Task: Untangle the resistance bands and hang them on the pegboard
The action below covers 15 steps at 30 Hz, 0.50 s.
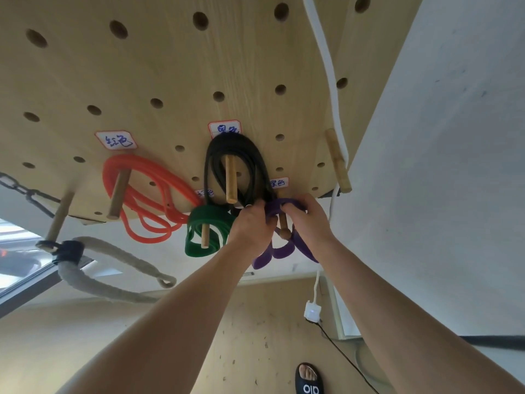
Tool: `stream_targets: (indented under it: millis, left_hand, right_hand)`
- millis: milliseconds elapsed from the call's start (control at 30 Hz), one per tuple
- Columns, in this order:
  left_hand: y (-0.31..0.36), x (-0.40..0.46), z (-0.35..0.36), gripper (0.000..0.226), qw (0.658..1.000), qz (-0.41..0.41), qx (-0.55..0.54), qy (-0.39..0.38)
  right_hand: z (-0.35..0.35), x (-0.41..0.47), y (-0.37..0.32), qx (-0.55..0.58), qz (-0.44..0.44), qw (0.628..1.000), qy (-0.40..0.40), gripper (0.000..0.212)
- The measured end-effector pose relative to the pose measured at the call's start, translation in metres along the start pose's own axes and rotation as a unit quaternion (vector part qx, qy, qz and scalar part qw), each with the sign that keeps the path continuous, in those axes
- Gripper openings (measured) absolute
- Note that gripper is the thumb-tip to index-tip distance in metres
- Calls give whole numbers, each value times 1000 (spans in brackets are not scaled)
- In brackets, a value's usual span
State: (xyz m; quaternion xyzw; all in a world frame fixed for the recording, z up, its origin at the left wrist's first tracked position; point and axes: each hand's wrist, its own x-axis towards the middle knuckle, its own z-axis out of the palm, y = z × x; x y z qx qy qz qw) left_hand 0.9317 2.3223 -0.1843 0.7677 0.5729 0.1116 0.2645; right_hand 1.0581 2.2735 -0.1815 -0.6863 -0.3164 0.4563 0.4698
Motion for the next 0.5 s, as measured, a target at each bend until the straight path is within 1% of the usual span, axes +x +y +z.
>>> stream_targets:
  millis: [100,233,367,467,500]
  left_hand:
    - [2,1,0,22,1000,-25,17,5]
    - [1,-1,3,21,999,-37,9,21]
    - [0,-4,6,20,998,-52,-17,24]
    - [2,-3,7,22,998,-57,-10,19]
    - [3,-3,7,24,998,-55,-11,17]
  right_hand:
    - [5,1,6,-7,1,1000,-5,14]
    - [9,4,8,39,19,999,16,20]
    - [10,8,9,25,11,999,18,10]
    - [10,6,12,17,9,1000,13,15]
    - [9,6,13,13,-3,1000,17,18]
